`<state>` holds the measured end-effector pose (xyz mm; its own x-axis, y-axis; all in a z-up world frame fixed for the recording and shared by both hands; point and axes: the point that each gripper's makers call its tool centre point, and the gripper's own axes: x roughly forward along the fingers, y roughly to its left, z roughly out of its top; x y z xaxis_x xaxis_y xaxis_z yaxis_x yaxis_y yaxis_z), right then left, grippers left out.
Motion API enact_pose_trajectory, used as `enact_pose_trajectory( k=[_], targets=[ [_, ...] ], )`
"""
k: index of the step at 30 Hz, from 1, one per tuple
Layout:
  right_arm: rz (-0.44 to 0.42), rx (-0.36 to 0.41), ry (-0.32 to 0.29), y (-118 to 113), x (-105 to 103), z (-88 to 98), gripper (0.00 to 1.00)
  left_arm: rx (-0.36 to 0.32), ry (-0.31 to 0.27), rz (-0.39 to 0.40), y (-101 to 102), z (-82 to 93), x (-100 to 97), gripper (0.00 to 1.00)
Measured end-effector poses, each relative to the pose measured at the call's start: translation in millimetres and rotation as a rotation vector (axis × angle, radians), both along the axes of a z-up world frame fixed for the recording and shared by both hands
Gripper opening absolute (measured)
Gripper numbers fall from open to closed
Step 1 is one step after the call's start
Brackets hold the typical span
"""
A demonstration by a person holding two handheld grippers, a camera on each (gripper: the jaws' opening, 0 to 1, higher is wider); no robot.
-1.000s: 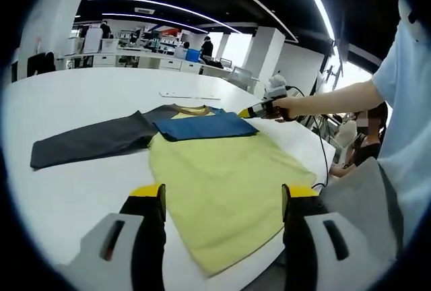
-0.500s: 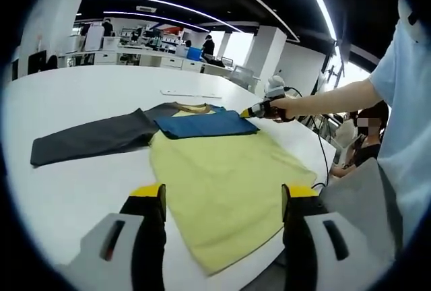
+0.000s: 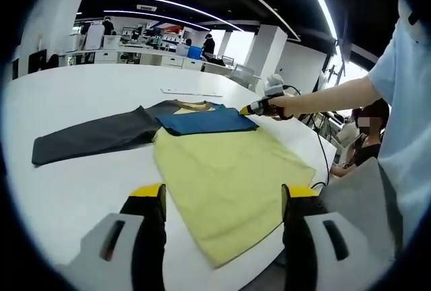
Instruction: Fold the garment on the visible template until the final outline fits inside the template.
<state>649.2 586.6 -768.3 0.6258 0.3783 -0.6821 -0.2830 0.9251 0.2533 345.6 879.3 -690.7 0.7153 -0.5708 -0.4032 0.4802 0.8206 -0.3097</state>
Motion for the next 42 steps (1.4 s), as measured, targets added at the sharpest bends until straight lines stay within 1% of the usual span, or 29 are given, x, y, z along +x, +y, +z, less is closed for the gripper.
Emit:
enact_pose_trajectory(
  k=[3,8,11,13,15,17,18,19,20,21,23,24,27,28,29,31,33,35,42],
  targets=[
    [0.010,-0.016,0.002,0.3,0.5,-0.8,0.00,0.000,0.002,0.000,-0.1,-0.2,-0.2,0.67],
    [0.005,-0.011,0.006,-0.5,2.0,-0.3,0.00,-0.002,0.000,0.006,0.5,1.0,0.2,0.67],
    [0.005,0.005,0.001,-1.0,3.1,4.2,0.00,-0.005,-0.002,0.012,1.6,2.2,0.9,0.67],
    [0.001,0.026,-0.013,-1.6,4.9,10.3,0.00,-0.006,-0.003,0.011,1.7,2.5,0.9,0.67],
    [-0.004,0.040,-0.011,-3.1,4.5,13.4,0.04,-0.005,-0.002,0.008,1.4,2.6,0.6,0.67],
    [0.024,0.059,-0.022,-1.1,2.7,18.3,0.13,-0.004,0.000,0.005,1.0,2.4,0.0,0.67],
    [0.064,0.064,-0.038,2.2,0.6,22.0,0.19,-0.002,0.000,0.003,1.0,2.4,-0.2,0.67],
    [0.083,0.069,-0.045,3.9,-0.7,23.9,0.26,-0.001,-0.002,0.003,0.9,2.6,-0.1,0.67],
    [0.112,0.064,-0.030,5.6,-6.6,23.5,0.31,-0.002,-0.001,0.002,0.5,2.8,-0.2,0.67],
    [0.120,0.054,-0.017,4.8,-9.7,22.4,0.34,-0.003,-0.001,0.001,0.4,2.8,-0.2,0.67],
    [0.168,0.060,-0.023,8.7,-16.7,25.0,0.38,-0.003,-0.001,-0.001,0.1,2.7,-0.4,0.67],
    [0.171,0.056,-0.019,8.3,-19.6,25.2,0.40,-0.005,-0.001,-0.004,-0.4,2.9,-0.6,0.67],
    [0.223,0.070,-0.013,14.6,-32.1,29.7,0.56,-0.004,0.000,-0.009,-1.3,2.7,-0.9,0.67],
    [0.245,0.069,-0.013,16.8,-36.6,31.3,0.63,-0.005,0.000,-0.010,-1.4,2.7,-1.0,0.67],
    [0.295,0.066,-0.010,21.0,-44.6,33.5,0.69,-0.005,0.000,-0.011,-1.6,2.8,-1.0,0.67],
    [0.344,0.049,0.007,24.0,-58.1,35.1,0.79,-0.007,-0.001,-0.012,-2.0,3.1,-1.0,0.67],
    [0.382,0.031,-0.003,25.7,-66.6,37.4,0.84,-0.010,-0.001,-0.014,-2.4,3.5,-1.1,0.66],
    [0.397,0.028,-0.007,27.2,-75.3,40.0,0.89,-0.008,-0.003,-0.016,-2.7,3.8,-1.0,0.67],
    [0.392,0.066,-0.025,28.0,-91.6,50.1,0.98,-0.013,-0.005,-0.021,-4.3,4.5,-1.3,0.67]
  ],
)
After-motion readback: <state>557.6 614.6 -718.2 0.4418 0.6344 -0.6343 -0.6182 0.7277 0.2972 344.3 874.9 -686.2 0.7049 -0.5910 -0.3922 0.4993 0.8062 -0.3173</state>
